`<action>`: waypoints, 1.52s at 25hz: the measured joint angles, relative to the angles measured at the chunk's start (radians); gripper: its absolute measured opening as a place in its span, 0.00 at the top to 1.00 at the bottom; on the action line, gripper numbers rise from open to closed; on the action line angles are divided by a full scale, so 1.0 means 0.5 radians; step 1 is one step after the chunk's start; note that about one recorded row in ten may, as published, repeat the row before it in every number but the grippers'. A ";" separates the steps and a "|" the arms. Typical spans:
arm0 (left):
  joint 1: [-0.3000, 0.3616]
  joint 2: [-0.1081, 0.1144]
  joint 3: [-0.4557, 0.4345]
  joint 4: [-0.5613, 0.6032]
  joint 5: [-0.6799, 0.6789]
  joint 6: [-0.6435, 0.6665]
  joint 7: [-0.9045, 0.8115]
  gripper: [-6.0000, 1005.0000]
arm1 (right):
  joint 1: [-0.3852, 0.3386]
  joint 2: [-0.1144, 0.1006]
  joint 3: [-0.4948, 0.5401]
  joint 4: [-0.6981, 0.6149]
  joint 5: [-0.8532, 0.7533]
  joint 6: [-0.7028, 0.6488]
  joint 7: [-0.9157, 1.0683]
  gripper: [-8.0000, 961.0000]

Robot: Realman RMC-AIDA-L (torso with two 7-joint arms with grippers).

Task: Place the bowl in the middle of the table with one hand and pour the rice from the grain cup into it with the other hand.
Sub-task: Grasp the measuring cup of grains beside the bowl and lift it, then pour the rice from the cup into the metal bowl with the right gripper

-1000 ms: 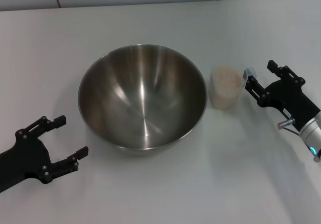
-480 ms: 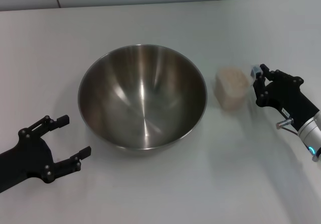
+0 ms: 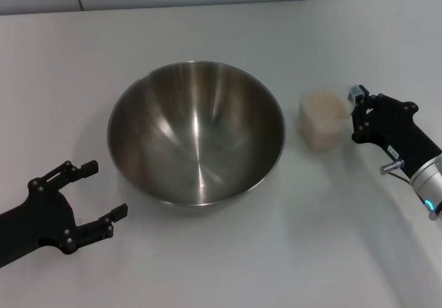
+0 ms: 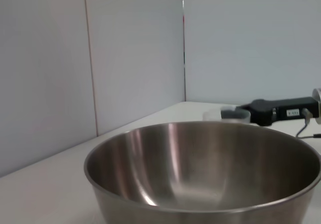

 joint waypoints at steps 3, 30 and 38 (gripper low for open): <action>0.000 0.000 0.000 0.000 0.009 0.000 -0.001 0.14 | -0.012 0.000 0.014 0.000 0.001 -0.104 -0.001 0.97; 0.001 0.000 -0.008 0.000 0.013 -0.013 -0.002 0.14 | 0.156 0.009 -0.030 0.618 -0.156 -0.355 -2.718 0.94; 0.000 0.000 -0.010 0.000 0.013 -0.018 -0.001 0.14 | 0.139 0.009 -0.136 0.631 -0.298 -0.372 -3.698 0.93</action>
